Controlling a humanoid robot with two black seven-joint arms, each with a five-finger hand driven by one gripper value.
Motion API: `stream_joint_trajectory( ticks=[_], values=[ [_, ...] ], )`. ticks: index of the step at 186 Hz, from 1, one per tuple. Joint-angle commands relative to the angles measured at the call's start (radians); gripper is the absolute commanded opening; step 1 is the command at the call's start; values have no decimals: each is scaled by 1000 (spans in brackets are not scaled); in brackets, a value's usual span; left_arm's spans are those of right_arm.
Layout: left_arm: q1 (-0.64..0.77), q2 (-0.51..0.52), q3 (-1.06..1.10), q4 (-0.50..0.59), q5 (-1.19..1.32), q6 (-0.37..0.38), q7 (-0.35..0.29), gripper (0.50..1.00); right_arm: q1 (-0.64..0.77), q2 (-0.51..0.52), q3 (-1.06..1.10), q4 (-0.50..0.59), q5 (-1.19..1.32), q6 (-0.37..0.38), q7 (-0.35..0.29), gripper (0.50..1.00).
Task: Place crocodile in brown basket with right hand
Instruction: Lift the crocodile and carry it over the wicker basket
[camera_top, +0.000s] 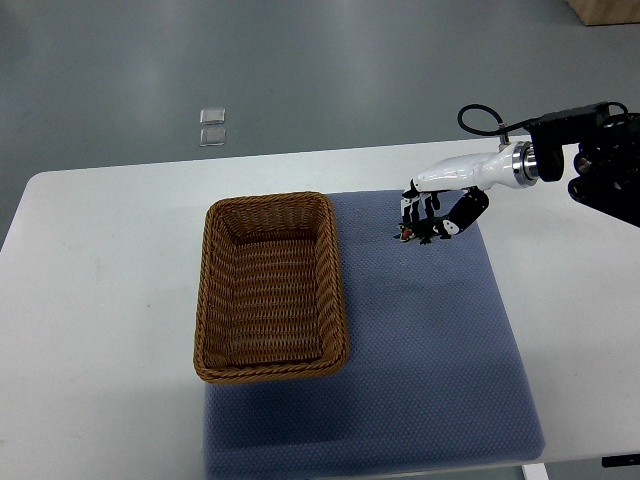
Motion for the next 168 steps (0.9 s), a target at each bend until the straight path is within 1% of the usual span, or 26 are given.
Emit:
stream_joint_trajectory(
  ticks=[1, 26, 60, 92, 134, 168],
  values=[
    [0, 0, 0, 0, 0, 0, -1, 1000, 29, 0, 13, 0, 13, 10, 0, 513],
    [0, 0, 0, 0, 0, 0, -1, 1000, 70, 1, 27, 0, 54, 32, 0, 515],
    [0, 0, 0, 0, 0, 0, -1, 1000, 142, 15, 29, 3, 96, 42, 8, 515],
    [0, 0, -2, 0, 0, 0, 0, 1000, 191, 55, 33, 20, 111, 45, 25, 515],
    [0, 0, -3, -1, 0, 0, -1, 1000, 196, 132, 62, 46, 156, 36, 51, 515],
    [0, 0, -3, 0, 0, 0, -1, 1000, 174, 193, 113, 55, 157, 39, 54, 517]
  ],
)
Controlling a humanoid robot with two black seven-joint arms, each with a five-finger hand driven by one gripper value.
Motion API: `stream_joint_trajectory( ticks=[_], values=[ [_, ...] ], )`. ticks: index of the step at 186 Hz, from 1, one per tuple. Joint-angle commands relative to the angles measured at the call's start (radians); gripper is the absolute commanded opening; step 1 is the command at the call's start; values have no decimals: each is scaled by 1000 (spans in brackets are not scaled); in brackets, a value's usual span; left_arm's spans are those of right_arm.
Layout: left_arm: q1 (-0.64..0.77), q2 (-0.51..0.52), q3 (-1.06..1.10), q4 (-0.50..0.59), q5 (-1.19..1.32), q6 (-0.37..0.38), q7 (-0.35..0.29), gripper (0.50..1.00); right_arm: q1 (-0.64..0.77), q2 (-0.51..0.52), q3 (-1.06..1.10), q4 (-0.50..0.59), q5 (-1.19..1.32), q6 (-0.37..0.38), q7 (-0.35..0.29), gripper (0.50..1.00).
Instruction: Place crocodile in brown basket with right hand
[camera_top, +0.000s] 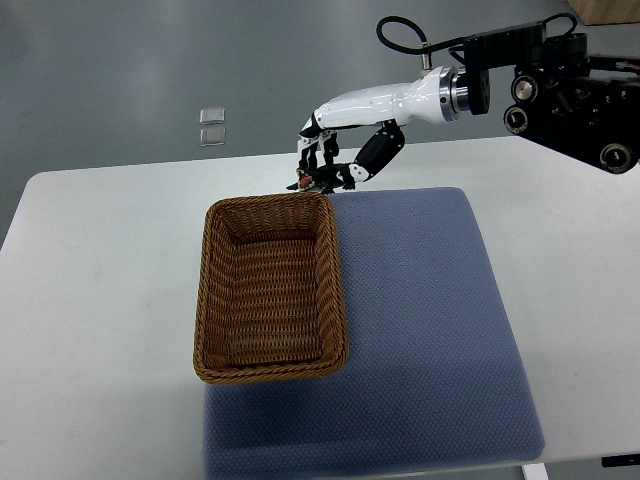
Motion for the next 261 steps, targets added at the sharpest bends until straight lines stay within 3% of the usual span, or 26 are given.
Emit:
stream_joint_trajectory(
  ticks=[1, 90, 158, 185, 230, 261],
  values=[
    [0, 0, 0, -1, 0, 0, 0, 1000, -16, 39, 26, 3, 1, 3, 2, 515],
    [0, 0, 2, -1, 0, 0, 0, 1000, -122, 150, 35, 3, -8, -20, 7, 527],
    [0, 0, 0, 1, 0, 0, 0, 1000, -162, 161, 35, -3, -11, -106, -5, 605],
    [0, 0, 0, -1, 0, 0, 0, 1000, -171, 157, 35, -5, -14, -127, -5, 678],
    [0, 0, 0, 1, 0, 0, 1, 1000, -171, 142, 38, -12, -13, -156, -7, 733],
    [0, 0, 0, 1, 0, 0, 1, 1000, -174, 138, 61, -48, 4, -158, -8, 744]
  ],
)
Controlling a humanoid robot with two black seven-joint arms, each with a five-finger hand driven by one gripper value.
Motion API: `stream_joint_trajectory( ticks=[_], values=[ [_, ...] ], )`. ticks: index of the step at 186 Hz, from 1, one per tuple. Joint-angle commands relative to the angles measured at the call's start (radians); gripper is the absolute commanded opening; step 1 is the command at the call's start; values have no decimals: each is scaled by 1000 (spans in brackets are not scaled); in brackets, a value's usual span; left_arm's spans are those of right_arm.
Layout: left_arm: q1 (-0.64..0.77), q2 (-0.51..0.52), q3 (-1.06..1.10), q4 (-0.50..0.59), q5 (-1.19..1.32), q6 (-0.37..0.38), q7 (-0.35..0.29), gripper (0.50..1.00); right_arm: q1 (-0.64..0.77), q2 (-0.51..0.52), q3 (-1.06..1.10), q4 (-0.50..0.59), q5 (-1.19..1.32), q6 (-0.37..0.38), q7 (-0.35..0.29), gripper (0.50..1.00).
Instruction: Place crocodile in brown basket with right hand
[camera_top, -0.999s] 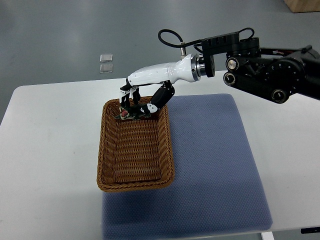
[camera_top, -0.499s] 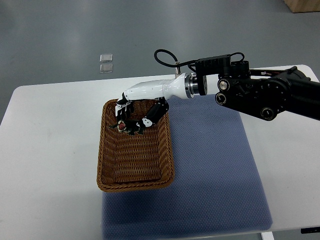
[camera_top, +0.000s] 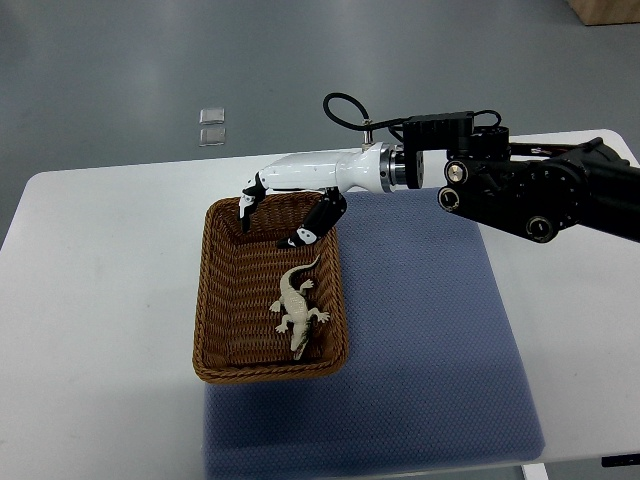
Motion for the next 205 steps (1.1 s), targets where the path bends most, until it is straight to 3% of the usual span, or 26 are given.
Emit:
stream_joint_trajectory(
  ticks=[1, 24, 68, 99, 145, 192, 205],
  values=[
    [0, 0, 0, 1, 0, 0, 1, 1000, -3, -3, 21, -25, 8, -2, -2, 744],
    [0, 0, 0, -1, 0, 0, 0, 1000, -51, -20, 115, -78, 15, 14, -8, 744],
    [0, 0, 0, 1, 0, 0, 0, 1000, -133, -31, 294, -171, 205, 18, -94, 748],
    [0, 0, 0, -1, 0, 0, 0, 1000, -183, -109, 305, -188, 480, 2, -146, 748],
    [0, 0, 0, -1, 0, 0, 0, 1000, -241, -120, 302, -300, 851, -26, -192, 748],
    [0, 0, 0, -1, 0, 0, 0, 1000, -298, -153, 304, -312, 1074, -63, -241, 750],
    [0, 0, 0, -1, 0, 0, 0, 1000, -314, -155, 304, -312, 1126, -66, -242, 793]
  ],
)
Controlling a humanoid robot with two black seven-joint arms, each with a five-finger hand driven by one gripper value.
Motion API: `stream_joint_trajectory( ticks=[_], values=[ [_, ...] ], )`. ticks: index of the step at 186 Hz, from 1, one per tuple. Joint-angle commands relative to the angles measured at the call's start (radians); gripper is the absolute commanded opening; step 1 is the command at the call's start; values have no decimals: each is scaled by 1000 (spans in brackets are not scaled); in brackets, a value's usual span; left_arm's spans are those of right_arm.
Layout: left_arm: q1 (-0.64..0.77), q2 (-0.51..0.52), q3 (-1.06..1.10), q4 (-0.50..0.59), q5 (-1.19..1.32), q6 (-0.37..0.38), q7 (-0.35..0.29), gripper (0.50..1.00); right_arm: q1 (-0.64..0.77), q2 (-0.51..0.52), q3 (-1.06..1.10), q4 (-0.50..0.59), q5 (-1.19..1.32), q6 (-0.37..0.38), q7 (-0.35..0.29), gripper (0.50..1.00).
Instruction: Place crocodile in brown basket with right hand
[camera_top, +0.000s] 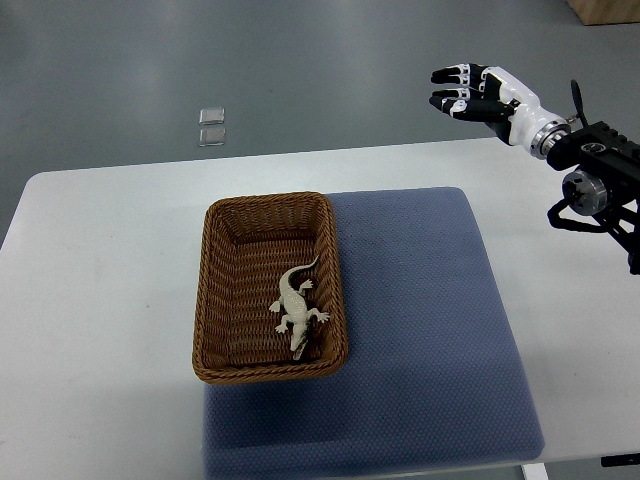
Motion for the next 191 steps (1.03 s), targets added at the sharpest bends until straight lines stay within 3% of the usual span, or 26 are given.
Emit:
stream_joint_trajectory(
  ticks=[1, 27, 43, 191],
  values=[
    [0, 0, 0, 0, 0, 0, 0, 1000, -22, -4, 0, 1, 77, -6, -5, 793],
    [0, 0, 2, 0, 0, 0, 1, 1000, -58, -9, 1, -1, 131, -6, -5, 891],
    [0, 0, 3, 0, 0, 0, 0, 1000, -78, -20, 1, 1, 137, -2, -3, 911],
    [0, 0, 2, 1, 0, 0, 0, 1000, -150, -33, 1, -1, 206, 1, 10, 928]
  ],
)
